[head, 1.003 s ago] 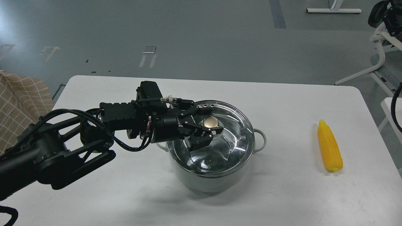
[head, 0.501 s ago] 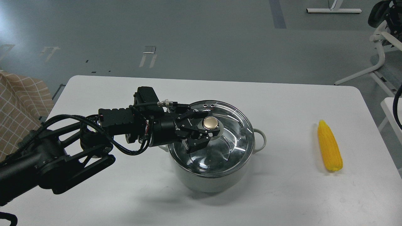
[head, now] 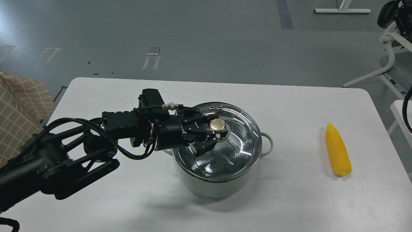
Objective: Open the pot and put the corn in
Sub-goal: 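Lift the glass lid off the pot and carry it beside the pot, then lower the lid onto the table, release it, and raise the left arm, then reach the right gripper down to the yellow corn cob and grasp it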
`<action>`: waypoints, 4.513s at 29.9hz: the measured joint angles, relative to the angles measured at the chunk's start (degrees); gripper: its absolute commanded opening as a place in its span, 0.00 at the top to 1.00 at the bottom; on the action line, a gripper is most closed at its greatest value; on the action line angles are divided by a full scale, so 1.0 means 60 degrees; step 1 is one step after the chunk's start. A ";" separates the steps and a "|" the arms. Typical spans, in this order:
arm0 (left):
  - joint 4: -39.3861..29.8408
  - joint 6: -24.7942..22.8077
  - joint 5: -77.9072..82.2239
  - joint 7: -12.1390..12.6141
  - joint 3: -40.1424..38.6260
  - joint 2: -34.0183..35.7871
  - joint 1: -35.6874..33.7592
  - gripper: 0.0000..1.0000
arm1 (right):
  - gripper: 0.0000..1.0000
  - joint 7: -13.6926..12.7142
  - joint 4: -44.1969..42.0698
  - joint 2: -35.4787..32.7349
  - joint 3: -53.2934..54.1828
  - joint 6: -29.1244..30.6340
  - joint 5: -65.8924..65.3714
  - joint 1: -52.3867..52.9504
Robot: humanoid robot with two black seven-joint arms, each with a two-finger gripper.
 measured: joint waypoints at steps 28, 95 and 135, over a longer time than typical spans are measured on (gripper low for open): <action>0.1904 0.1745 -0.2670 -0.0667 -0.3159 0.4802 0.2910 0.79 | 0.00 -0.0049 -0.0035 -0.0082 -0.0043 0.0001 0.0001 -0.0024; 0.5730 0.4561 -0.6029 -0.1302 -0.1599 0.2972 0.2815 0.05 | 0.00 -0.0057 0.0627 -0.0994 -0.0436 0.0000 -0.0284 -0.1070; 0.7623 -0.1207 -1.7936 -0.1207 -0.2906 0.0091 -0.2398 0.02 | 0.00 -0.1064 0.3110 -0.1828 -0.3315 -0.1861 -1.2456 -0.4592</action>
